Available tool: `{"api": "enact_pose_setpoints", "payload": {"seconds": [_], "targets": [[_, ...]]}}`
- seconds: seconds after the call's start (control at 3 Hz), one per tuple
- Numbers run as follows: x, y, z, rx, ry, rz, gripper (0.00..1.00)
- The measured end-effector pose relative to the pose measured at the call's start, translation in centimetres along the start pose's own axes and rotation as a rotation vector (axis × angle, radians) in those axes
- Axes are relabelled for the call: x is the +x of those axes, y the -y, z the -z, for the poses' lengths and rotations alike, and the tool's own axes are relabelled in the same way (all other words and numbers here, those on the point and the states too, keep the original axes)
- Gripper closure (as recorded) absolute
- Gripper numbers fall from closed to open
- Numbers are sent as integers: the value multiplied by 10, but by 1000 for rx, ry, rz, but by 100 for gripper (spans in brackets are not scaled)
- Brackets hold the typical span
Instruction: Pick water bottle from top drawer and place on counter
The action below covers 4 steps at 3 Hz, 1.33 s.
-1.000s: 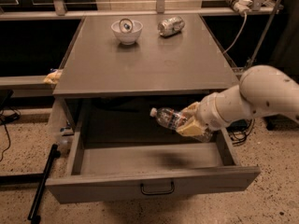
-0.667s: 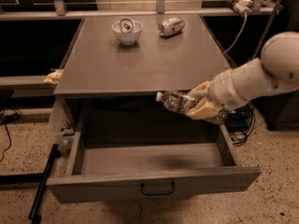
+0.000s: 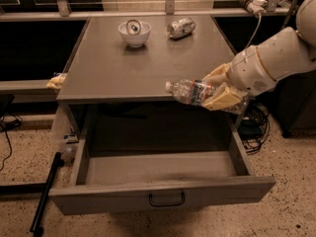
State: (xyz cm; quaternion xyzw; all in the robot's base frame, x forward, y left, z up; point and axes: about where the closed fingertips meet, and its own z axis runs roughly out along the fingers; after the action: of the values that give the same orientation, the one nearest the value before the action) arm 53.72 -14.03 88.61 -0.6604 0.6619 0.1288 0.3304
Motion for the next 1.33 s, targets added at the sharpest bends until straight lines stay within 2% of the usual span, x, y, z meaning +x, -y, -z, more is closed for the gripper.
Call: {"api": "enact_pose_setpoints", "payload": {"seconds": [0.33,1.0,1.33], "targets": [[-5,23,-3,19,-22,-2,100],[-14,91,-24,32,-67,70,100],[-12,121,-43,36,-64,88,100]]}}
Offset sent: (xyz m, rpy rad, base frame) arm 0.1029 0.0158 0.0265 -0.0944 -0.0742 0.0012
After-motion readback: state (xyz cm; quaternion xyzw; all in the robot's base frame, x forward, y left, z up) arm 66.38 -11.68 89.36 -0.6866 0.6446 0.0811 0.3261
